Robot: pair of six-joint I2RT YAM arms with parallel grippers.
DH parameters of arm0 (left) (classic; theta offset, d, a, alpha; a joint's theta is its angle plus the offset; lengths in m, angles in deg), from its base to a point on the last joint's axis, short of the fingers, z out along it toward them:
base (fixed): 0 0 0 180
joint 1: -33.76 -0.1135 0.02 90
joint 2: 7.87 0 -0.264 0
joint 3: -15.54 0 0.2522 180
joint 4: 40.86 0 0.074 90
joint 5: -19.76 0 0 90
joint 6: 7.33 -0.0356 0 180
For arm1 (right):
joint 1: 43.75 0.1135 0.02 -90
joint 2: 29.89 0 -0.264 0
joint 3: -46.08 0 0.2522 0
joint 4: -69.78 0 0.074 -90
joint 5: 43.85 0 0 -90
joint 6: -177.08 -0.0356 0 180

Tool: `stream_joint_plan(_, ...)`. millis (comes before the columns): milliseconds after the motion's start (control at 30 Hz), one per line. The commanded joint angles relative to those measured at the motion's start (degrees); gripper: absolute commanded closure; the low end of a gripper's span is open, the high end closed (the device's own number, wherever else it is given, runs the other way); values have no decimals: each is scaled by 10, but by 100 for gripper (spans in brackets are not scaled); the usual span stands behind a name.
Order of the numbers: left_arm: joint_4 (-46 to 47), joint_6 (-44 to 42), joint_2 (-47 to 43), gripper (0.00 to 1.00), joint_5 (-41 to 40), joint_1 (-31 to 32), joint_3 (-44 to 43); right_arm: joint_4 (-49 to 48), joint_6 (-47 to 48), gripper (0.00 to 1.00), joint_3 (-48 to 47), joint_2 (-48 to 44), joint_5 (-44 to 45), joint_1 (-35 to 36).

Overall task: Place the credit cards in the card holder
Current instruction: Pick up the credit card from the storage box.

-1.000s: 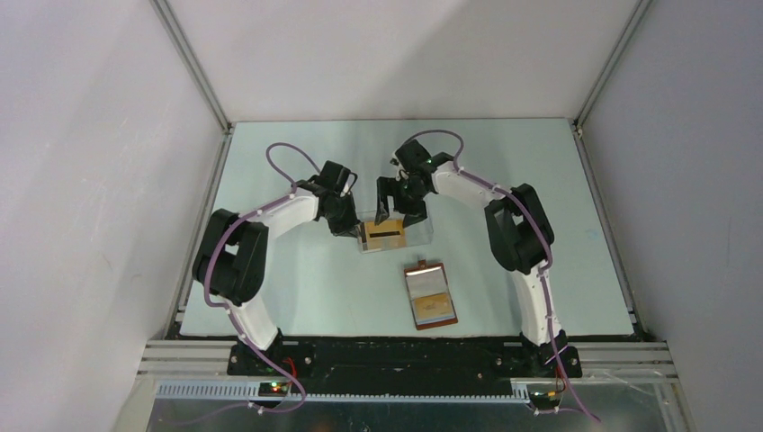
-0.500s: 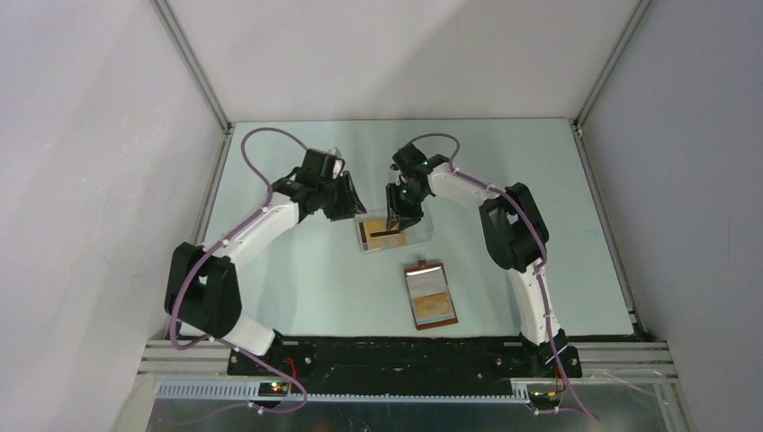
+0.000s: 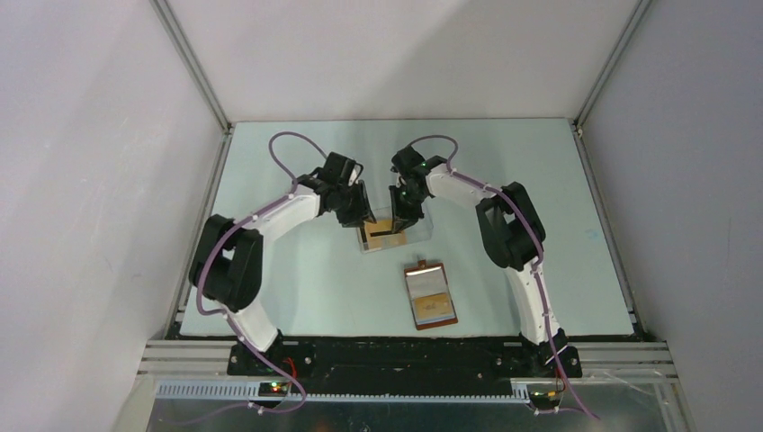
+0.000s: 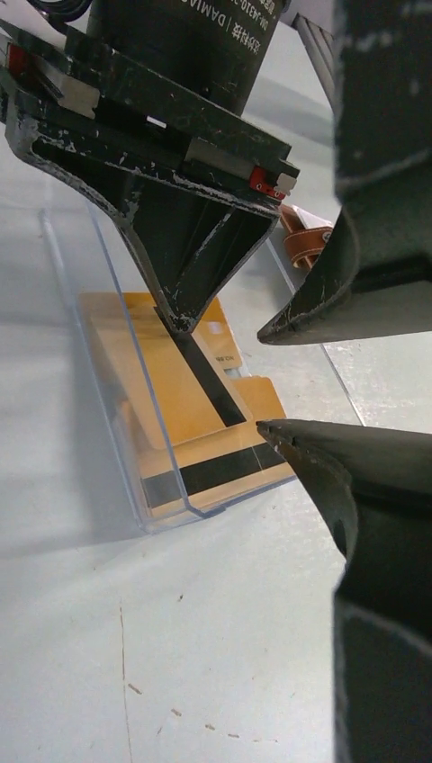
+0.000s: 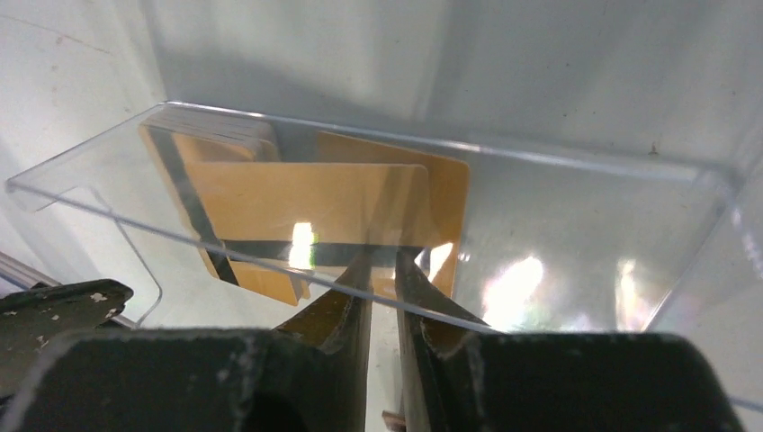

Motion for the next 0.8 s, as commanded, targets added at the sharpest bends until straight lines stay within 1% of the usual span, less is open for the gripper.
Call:
stream_joint_plan(0,6,9,21,58,-25,9,-21,20,4,81,-19,27,19,4)
stream_joint_plan(67,6,10,34,58,-32,13,-22,25,5,84,-19,34,20,6)
stream_joint_plan(367,3,30,67,57,-69,27,-23,25,3,85,-13,39,16,8)
stream_joint_plan(467,3,37,86,57,-64,30,-33,25,4,85,-13,40,13,8)
stream_joint_plan(633,5,45,112,60,-52,36,-50,24,3,85,-11,43,3,7)
stream_joint_plan(767,10,48,113,69,-40,37,-56,21,2,85,-11,43,-4,6)
